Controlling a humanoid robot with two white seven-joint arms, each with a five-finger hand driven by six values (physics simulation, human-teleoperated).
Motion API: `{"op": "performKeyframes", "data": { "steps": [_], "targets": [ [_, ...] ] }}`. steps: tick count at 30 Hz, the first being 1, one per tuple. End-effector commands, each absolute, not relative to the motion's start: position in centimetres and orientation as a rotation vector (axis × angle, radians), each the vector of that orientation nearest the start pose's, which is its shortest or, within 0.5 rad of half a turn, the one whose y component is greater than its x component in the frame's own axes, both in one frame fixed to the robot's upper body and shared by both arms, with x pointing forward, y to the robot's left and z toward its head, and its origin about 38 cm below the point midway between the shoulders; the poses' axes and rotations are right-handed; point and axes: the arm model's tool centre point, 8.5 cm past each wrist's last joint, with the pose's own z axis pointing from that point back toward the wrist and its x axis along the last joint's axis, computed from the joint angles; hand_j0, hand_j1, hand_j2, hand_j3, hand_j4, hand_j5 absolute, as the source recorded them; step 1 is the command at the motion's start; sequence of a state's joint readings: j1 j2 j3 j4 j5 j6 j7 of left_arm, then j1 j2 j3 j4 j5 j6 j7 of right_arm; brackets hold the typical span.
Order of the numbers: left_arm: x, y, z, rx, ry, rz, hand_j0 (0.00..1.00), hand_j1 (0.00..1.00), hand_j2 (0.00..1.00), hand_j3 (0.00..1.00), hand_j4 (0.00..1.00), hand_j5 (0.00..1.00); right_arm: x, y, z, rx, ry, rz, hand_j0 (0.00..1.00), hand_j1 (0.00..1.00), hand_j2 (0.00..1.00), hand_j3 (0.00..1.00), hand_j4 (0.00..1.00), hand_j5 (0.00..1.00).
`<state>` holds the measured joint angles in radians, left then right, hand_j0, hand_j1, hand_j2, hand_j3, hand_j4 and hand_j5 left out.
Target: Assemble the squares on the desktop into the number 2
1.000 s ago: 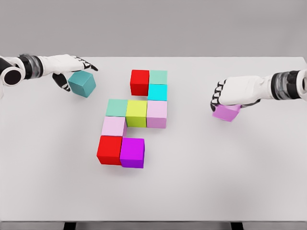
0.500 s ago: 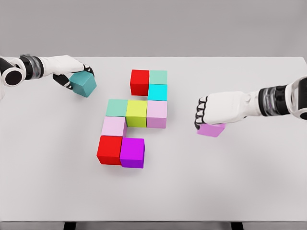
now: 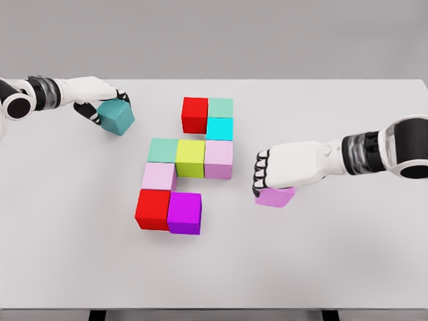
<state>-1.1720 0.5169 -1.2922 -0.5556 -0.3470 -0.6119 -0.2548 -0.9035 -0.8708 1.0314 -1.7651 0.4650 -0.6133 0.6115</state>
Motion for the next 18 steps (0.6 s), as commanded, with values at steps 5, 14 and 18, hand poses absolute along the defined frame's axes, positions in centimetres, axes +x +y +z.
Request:
{"op": "performKeyframes", "data": {
  "steps": [5,14,18],
  "targets": [
    [56.1,31.9,18.7,0.558,-1.112,-1.961,0.65,0.65,0.65,0.65,0.65,0.65,37.6,-19.0,22.4,0.246,1.437,-2.912,0.56,0.56,0.56,0.56,0.56,0.56],
    [56.4,31.3,18.9,0.555,-1.138,-1.943,0.66,0.66,0.66,0.66,0.66,0.66,37.2,-17.4,21.8,0.202,1.461,-2.879,0.56,0.56,0.56,0.56,0.56,0.56],
    [56.7,30.6,18.9,0.549,-1.152,-1.928,0.66,0.66,0.66,0.66,0.66,0.66,37.2,-17.0,21.8,0.198,1.465,-2.868,0.56,0.56,0.56,0.56,0.56,0.56]
  ]
}}
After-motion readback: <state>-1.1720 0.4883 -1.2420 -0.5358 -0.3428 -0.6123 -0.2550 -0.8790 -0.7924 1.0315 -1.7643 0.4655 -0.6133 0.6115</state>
